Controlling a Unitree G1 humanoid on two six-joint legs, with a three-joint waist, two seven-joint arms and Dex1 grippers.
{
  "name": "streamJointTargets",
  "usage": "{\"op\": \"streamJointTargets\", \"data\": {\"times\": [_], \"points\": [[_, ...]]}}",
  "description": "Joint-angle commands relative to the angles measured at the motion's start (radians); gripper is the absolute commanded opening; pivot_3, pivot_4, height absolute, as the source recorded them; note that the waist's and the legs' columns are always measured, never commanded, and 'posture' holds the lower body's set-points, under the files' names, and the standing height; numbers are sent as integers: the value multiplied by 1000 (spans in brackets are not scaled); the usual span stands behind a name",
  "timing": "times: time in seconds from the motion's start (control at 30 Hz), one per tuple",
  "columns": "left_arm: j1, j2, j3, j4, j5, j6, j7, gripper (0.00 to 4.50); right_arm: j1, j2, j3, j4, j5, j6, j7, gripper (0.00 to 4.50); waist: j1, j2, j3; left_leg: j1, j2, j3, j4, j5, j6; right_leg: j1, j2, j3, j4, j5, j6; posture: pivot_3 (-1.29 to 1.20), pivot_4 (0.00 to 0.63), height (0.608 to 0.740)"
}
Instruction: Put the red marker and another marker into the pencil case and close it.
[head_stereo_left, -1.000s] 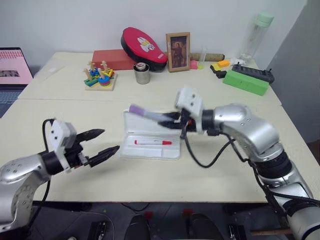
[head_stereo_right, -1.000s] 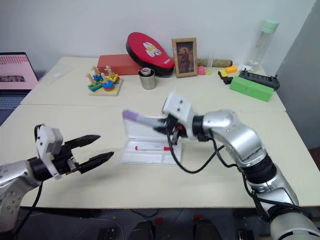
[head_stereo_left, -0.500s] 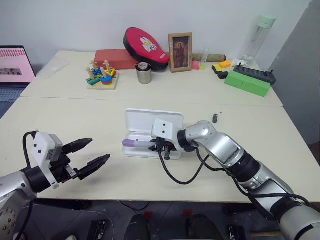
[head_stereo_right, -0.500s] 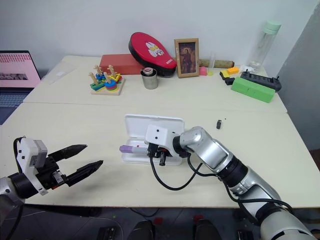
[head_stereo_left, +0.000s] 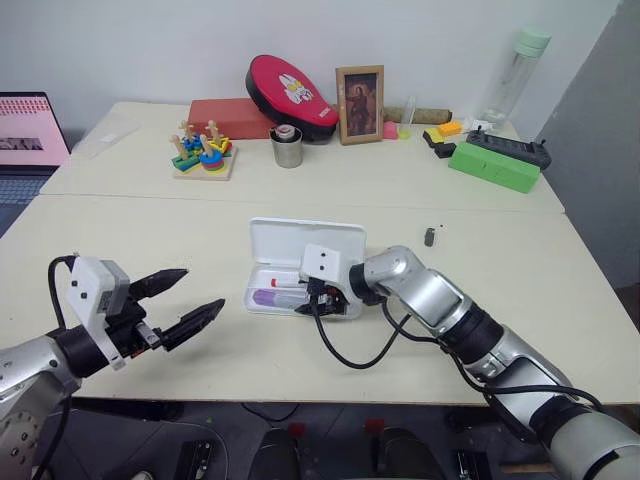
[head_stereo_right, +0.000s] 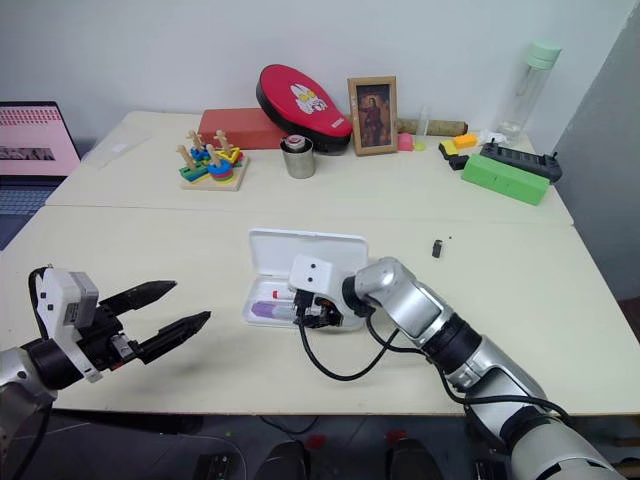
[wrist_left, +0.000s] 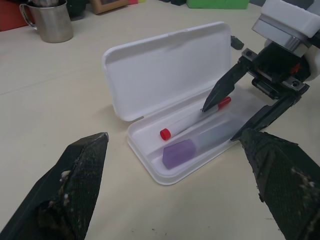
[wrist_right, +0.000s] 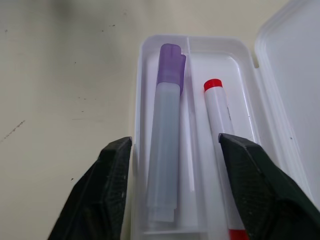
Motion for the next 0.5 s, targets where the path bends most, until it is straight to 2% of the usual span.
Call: {"op": "streamJointTargets", "data": {"times": [0.03,0.1,0.3,0.4,0.5], "points": [[-31,17,-15,-17,-12,-3,7,4500,-20,-12,-96,-103,48,22,26,4020,0,0,0,0,0,0,0,0,0,0,0,0,0,0,0,0,150,740],[-54,17,-31,-11,-11,-5,10,4500,-13,-24,-152,-170,100,57,46,4464,1,0,0,0,0,0,0,0,0,0,0,0,0,0,0,0,150,740],[-146,10,-112,12,-1,-9,18,4500,-1,-30,-356,-329,262,165,24,4464,1,0,0,0,0,0,0,0,0,0,0,0,0,0,0,0,150,740],[-202,-7,-179,22,11,-17,25,4500,-20,-4,-493,-310,306,206,-78,4464,1,-1,0,0,0,0,0,0,0,0,0,0,0,0,0,0,150,740],[-308,-36,-286,77,61,-48,36,4500,-55,-12,-607,-172,233,211,-272,4464,3,0,0,0,0,0,1,0,0,0,0,0,1,0,1,0,150,740]]}}
